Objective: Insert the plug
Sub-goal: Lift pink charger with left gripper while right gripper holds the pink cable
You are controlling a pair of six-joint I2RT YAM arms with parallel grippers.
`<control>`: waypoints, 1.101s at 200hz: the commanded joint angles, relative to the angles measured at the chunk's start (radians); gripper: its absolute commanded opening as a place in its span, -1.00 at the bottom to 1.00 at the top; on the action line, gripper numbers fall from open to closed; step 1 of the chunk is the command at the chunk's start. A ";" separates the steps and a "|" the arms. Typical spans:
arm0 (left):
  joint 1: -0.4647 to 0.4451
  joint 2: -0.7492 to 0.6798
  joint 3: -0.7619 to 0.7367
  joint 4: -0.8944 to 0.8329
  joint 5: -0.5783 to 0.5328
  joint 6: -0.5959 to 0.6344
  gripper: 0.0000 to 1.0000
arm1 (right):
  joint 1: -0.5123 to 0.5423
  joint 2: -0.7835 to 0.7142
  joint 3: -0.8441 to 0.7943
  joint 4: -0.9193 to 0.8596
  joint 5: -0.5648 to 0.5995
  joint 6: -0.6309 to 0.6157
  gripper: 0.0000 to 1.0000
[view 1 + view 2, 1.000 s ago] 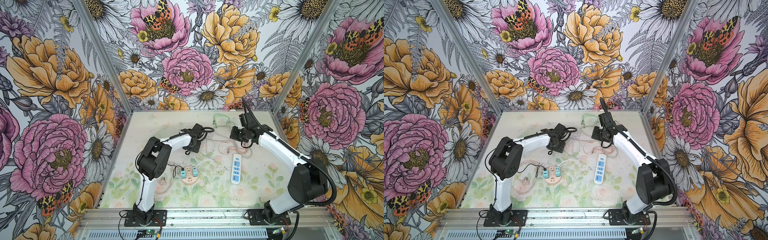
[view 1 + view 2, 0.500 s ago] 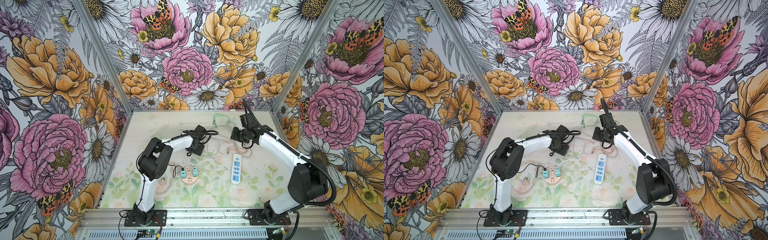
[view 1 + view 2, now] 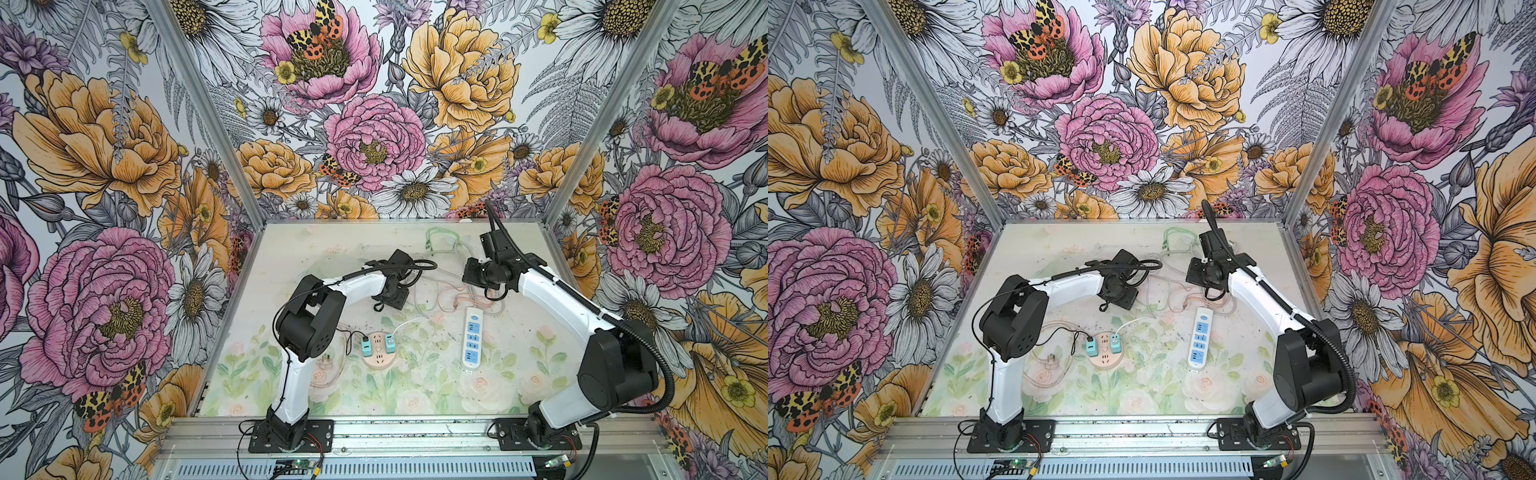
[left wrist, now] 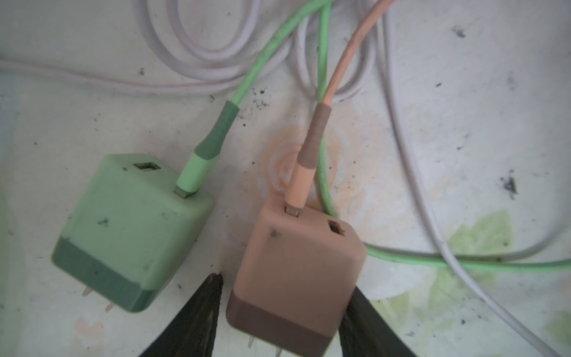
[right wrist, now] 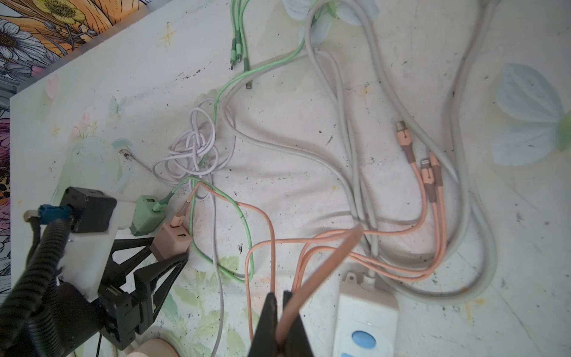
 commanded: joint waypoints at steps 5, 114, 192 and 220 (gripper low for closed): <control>0.006 0.008 0.011 0.061 0.001 0.035 0.22 | -0.007 -0.030 -0.002 0.002 0.007 -0.013 -1.00; 0.006 0.000 0.009 0.061 0.018 0.062 -0.32 | -0.013 -0.041 0.002 -0.001 0.041 -0.023 -1.00; -0.082 -0.205 0.177 -0.090 -0.036 0.090 -0.32 | -0.019 -0.092 0.148 -0.090 0.189 -0.120 -1.00; -0.119 -0.226 0.226 -0.103 -0.021 0.083 -0.32 | -0.028 -0.122 0.185 -0.113 0.248 -0.147 -1.00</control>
